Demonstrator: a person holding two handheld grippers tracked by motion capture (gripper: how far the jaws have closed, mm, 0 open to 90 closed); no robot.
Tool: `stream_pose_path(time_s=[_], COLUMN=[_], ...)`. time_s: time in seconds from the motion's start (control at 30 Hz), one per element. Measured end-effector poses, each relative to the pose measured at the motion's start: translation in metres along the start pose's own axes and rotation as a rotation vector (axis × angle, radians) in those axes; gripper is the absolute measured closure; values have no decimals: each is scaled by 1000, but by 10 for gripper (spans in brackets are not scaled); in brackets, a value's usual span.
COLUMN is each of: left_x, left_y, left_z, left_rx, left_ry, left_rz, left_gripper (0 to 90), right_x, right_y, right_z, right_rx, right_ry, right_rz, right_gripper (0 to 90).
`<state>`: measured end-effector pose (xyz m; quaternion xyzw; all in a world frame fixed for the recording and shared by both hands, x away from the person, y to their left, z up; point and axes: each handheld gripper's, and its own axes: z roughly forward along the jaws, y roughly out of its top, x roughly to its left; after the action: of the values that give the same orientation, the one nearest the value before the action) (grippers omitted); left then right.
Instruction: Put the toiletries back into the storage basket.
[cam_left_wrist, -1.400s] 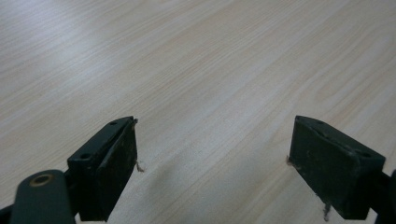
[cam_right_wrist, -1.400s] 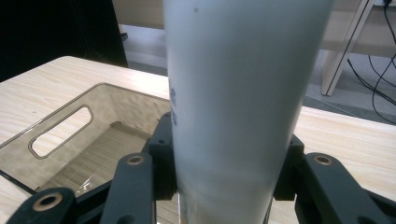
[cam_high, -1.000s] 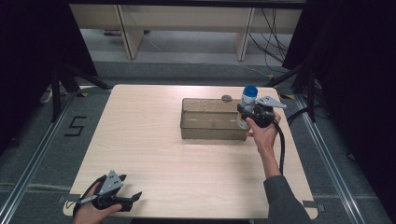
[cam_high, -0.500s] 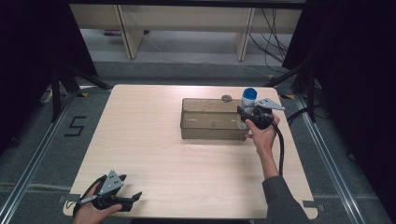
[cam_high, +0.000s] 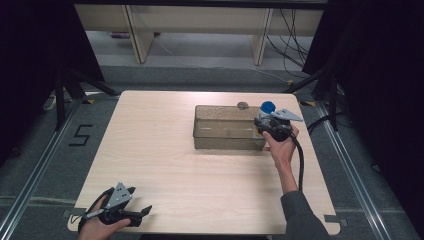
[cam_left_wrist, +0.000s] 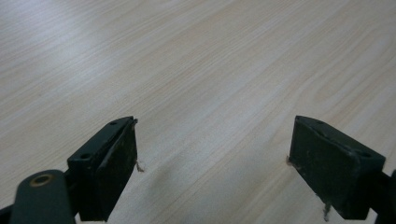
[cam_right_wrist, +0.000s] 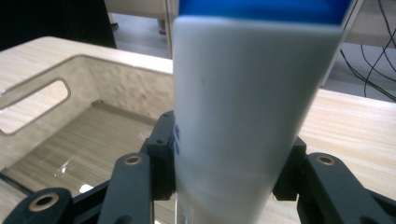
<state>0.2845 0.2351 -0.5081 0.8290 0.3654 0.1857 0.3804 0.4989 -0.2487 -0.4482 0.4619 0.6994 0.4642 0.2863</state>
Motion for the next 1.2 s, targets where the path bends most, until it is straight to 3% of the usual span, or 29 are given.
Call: stream_pose_path(time_s=[0.07,0.1,0.13,0.17,0.33,0.43,0.5,0.57,0.63,0.67,0.83,0.87,0.93,1.07,1.2], left_x=[1,0,1,0,0,1,0,1,1,0,0,0,0,0,0], left_y=[0,0,0,0,0,0,0,0,0,0,0,0,0,0,0], left_z=[0,0,-1,0,0,-1,0,-1,-1,-1,0,0,0,0,1], left_rx=[11,1,14,1,2,15,1,11,9,8,2,2,1,-1,-6], left_ry=[6,-1,7,-1,0,4,0,-1,0,0,3,3,6,-1,-2], left_rz=[13,1,16,0,1,18,1,13,9,8,8,8,7,11,8], left_gripper=[147,147,147,147,147,147,147,147,147,147,147,147,147,148,147], right_x=[4,3,5,5,3,4,3,2,5,4,6,6,8,7,6], right_y=[-2,-3,-3,-4,-5,-7,-8,-9,-10,-11,-13,-13,-11,-6,-5], right_z=[0,1,1,1,1,2,2,4,2,4,3,3,1,-5,-11], right_rx=[8,7,17,16,26,25,27,20,50,37,30,28,21,0,10], right_ry=[-17,-12,-13,-8,-19,-18,-4,-10,-22,-17,-24,-22,-36,-31,-31], right_rz=[16,-11,-5,-12,-34,-10,-19,-34,-10,-25,-3,0,11,2,29], right_gripper=[546,546,546,546,543,545,545,545,543,542,532,521,405,322,271])
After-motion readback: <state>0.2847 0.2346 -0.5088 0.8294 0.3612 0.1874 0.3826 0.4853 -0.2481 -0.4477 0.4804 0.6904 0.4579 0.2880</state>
